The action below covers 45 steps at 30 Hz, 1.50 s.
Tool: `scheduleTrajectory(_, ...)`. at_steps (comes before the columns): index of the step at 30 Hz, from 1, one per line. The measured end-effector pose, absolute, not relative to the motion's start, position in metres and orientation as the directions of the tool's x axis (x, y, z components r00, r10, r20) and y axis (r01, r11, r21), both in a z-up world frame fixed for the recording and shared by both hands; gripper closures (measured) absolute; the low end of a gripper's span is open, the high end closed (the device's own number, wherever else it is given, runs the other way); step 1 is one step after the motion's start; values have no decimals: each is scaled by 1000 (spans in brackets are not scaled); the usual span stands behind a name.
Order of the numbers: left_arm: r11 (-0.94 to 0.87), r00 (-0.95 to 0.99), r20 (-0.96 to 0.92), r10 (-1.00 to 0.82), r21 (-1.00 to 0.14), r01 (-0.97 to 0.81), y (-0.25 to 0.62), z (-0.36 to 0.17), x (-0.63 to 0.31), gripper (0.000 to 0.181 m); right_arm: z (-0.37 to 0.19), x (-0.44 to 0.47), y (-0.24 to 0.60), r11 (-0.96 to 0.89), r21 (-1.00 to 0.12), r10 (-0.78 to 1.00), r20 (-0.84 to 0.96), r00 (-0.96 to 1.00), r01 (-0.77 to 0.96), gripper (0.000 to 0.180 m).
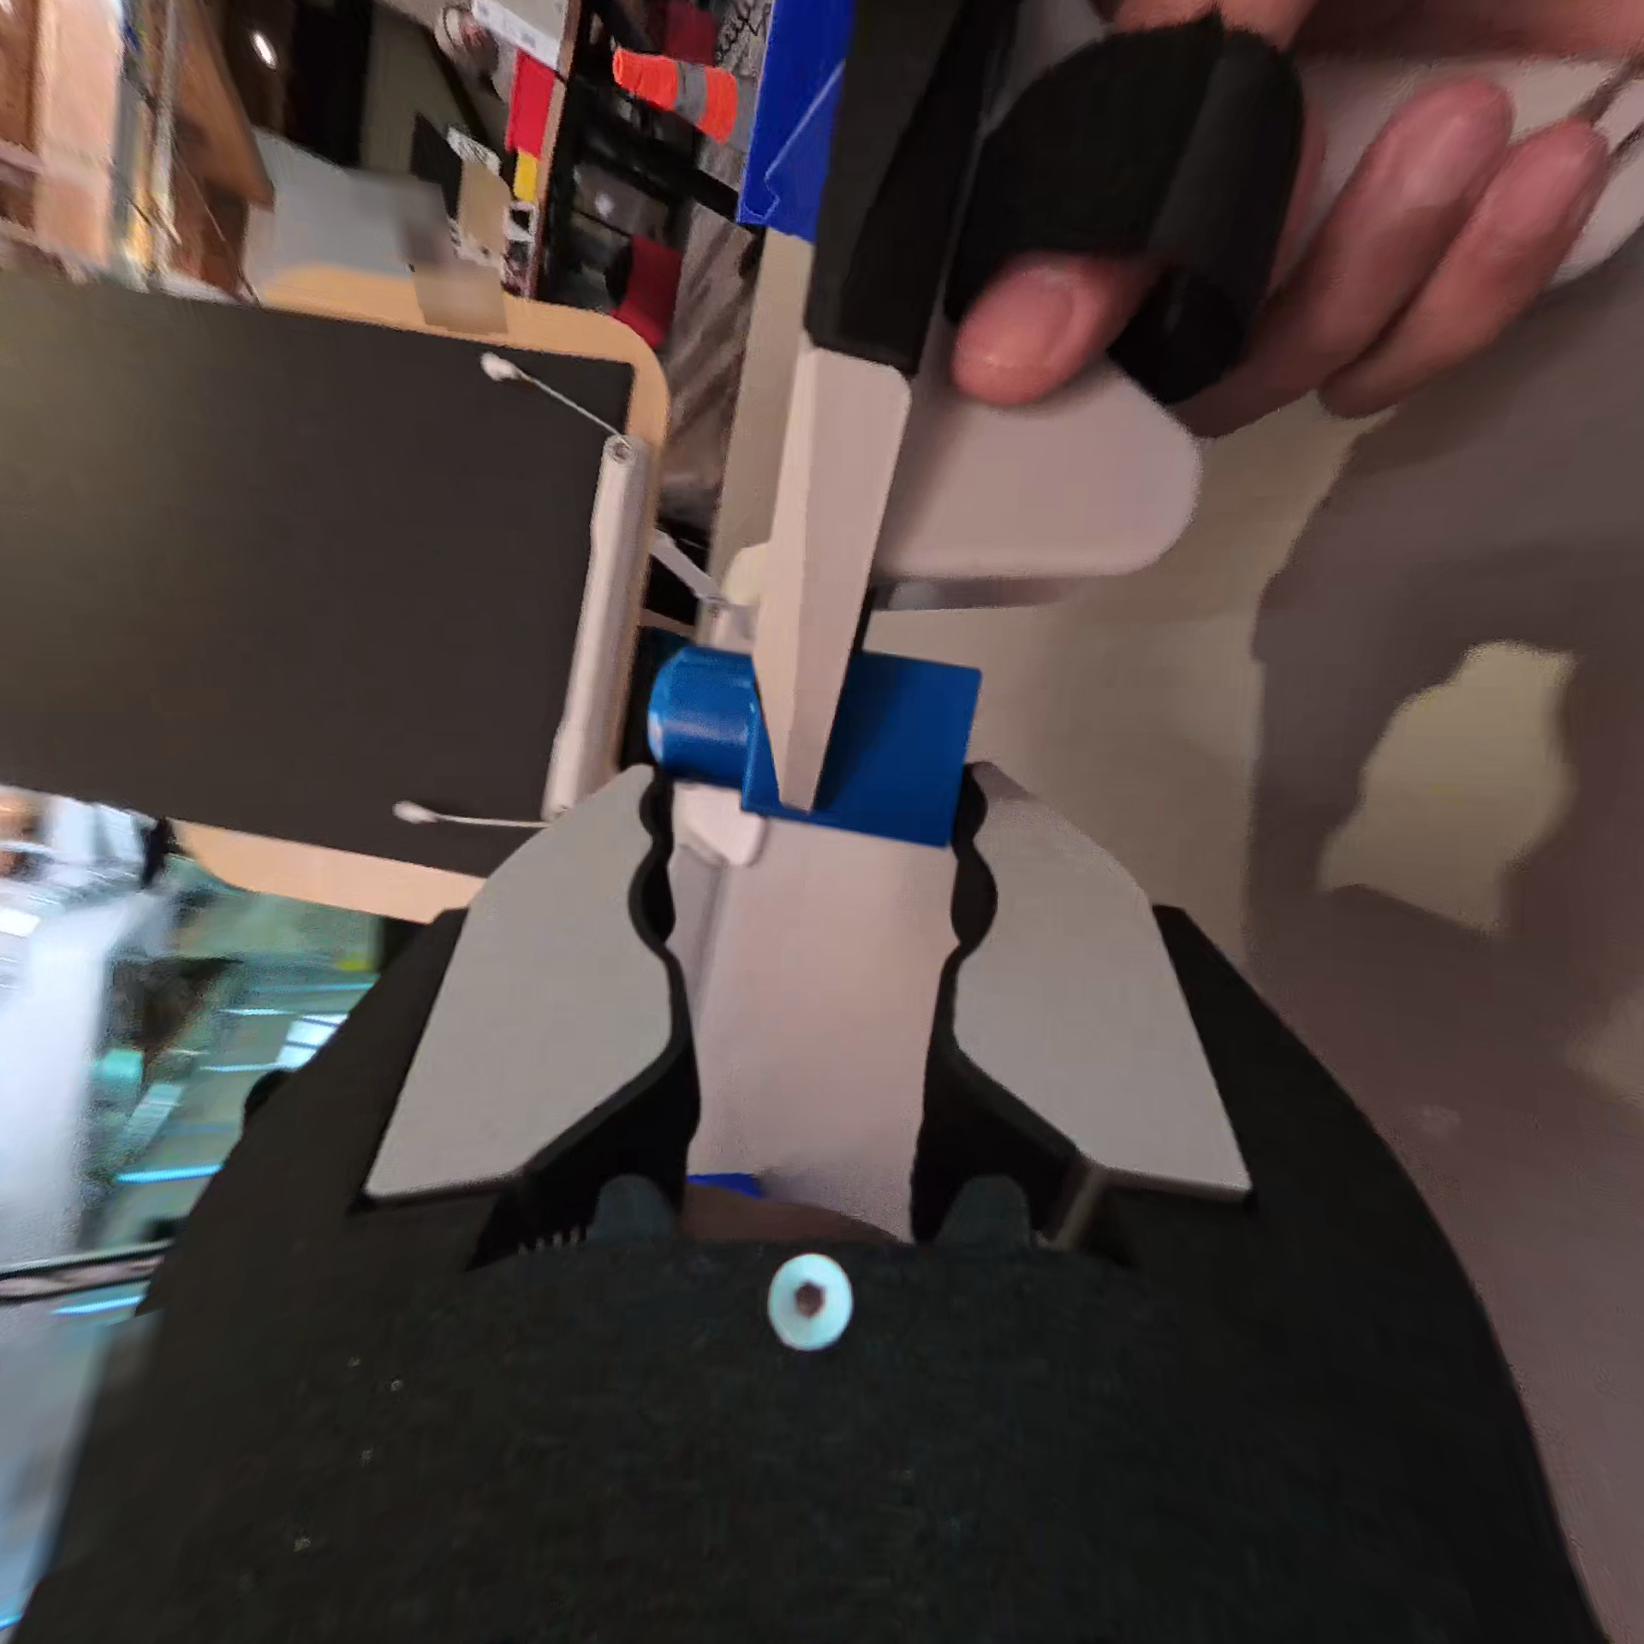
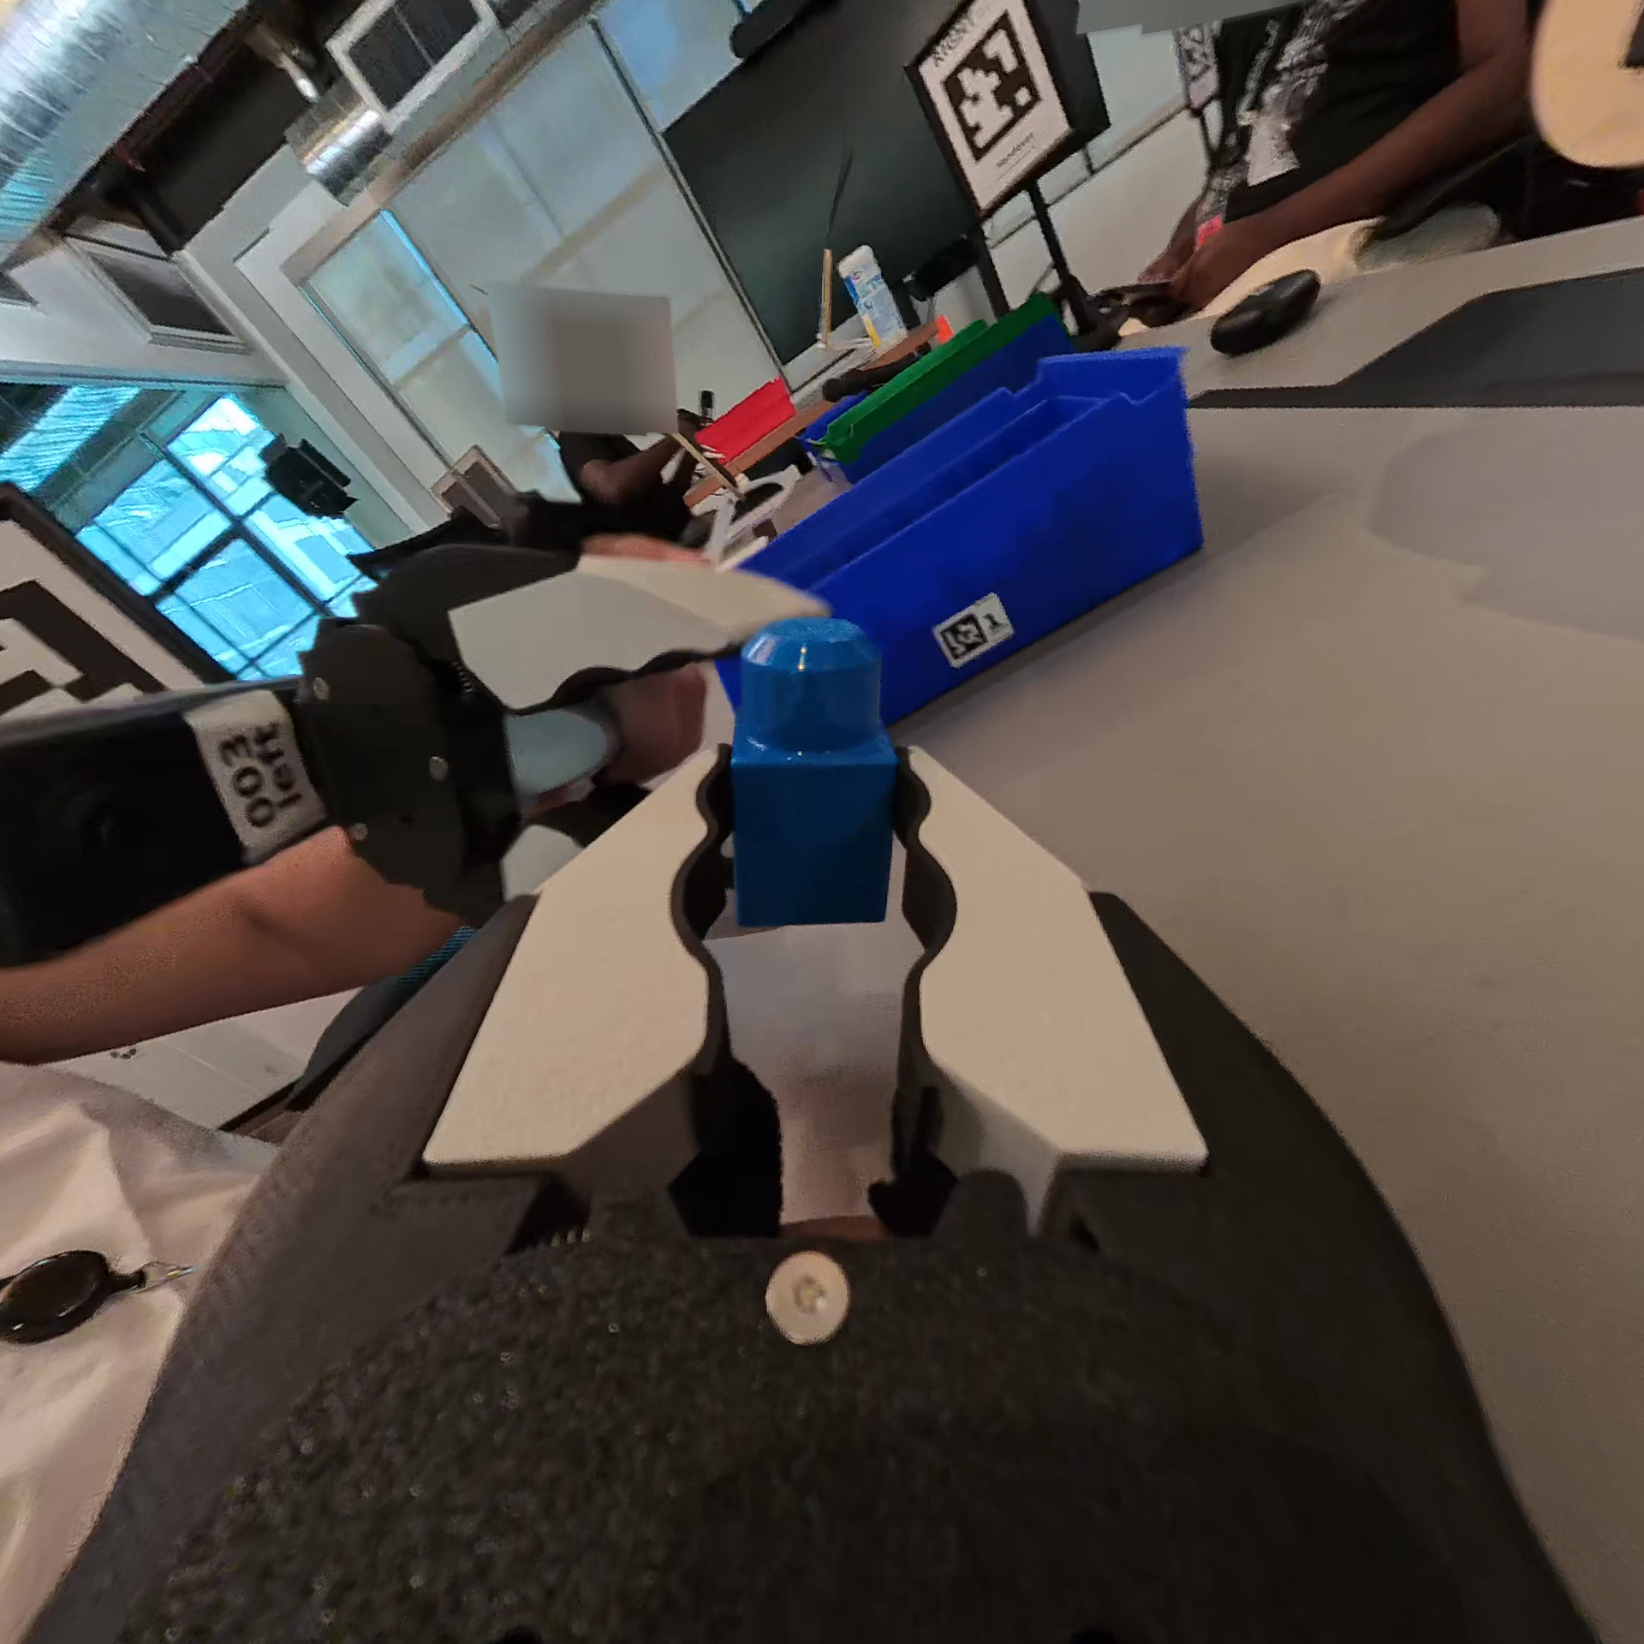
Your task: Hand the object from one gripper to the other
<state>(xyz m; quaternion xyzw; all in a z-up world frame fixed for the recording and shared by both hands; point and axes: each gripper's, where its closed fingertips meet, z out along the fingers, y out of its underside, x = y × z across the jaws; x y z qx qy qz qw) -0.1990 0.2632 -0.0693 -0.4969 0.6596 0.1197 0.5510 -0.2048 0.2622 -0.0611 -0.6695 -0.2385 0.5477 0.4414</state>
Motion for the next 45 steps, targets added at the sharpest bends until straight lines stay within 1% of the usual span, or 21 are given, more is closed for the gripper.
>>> scheduleTrajectory(2,353,216,-727,-652,-543,-762,256,-80,-203,131,-74,-194,273,-488,-861,779,-503,375,-141,145)
scheduleTrajectory(5,121,376,-521,-767,-691,-712,245,-97,-210,130,-91,-170,290,-424,-903,731,-384,564,-65,144)
scheduleTrajectory(7,25,441,-407,-800,-756,-654,237,-105,-217,131,-95,-150,301,-312,-948,683,-181,708,59,144)
scheduleTrajectory(8,-43,473,-310,-824,-799,-599,232,-109,-220,131,-95,-143,303,-237,-958,658,-38,752,159,144)
scheduleTrajectory(9,-141,494,-154,-856,-848,-510,224,-113,-222,130,-93,-139,303,-159,-949,634,112,765,271,144)
scheduleTrajectory(11,-355,460,189,-867,-884,-305,213,-115,-225,131,-88,-145,297,-20,-886,593,362,719,463,144)
scheduleTrajectory(12,-420,451,281,-847,-873,-247,218,-117,-231,132,-87,-153,291,40,-841,580,460,672,540,144)
scheduleTrajectory(14,-454,458,327,-827,-868,-200,236,-117,-244,131,-90,-171,281,155,-717,540,638,550,680,144)
scheduleTrajectory(17,-399,468,278,-839,-899,-180,252,-108,-253,132,-107,-195,272,229,-513,475,801,365,828,144)
scheduleTrajectory(19,-361,451,241,-859,-911,-201,249,-107,-250,133,-114,-207,269,247,-435,449,844,295,866,144)
scheduleTrajectory(23,-319,427,186,-885,-911,-263,238,-115,-240,140,-116,-224,265,272,-355,406,885,228,894,144)
scheduleTrajectory(27,-313,447,169,-879,-910,-271,238,-118,-237,144,-117,-228,263,304,-231,322,938,129,924,144)
scheduleTrajectory(29,-322,446,184,-876,-911,-257,240,-118,-238,154,-116,-228,261,324,-212,297,948,113,922,144)
scheduleTrajectory(33,-368,423,247,-872,-901,-231,239,-118,-237,154,-116,-229,258,347,-191,285,954,90,918,144)
scheduleTrajectory(36,-350,404,239,-883,-908,-228,236,-115,-236,148,-117,-235,251,389,-188,294,953,72,902,144)
scheduleTrajectory(38,-324,398,211,-893,-915,-242,235,-114,-237,151,-115,-236,251,398,-175,267,961,69,901,144)
scheduleTrajectory(39,-308,399,192,-896,-918,-249,236,-111,-237,152,-113,-236,252,399,-193,254,963,94,896,144)
scheduleTrajectory(40,-298,404,180,-897,-921,-251,237,-109,-238,152,-111,-236,253,390,-242,266,953,142,888,144)
scheduleTrajectory(42,-299,395,185,-900,-921,-250,238,-106,-239,152,-111,-238,249,374,-359,369,904,218,855,143)
scheduleTrajectory(44,-315,397,212,-893,-925,-214,243,-103,-245,152,-106,-238,242,354,-538,506,798,327,765,136)
scheduleTrajectory(45,-328,381,241,-893,-927,-181,244,-98,-249,152,-103,-236,240,313,-644,589,709,389,698,127)
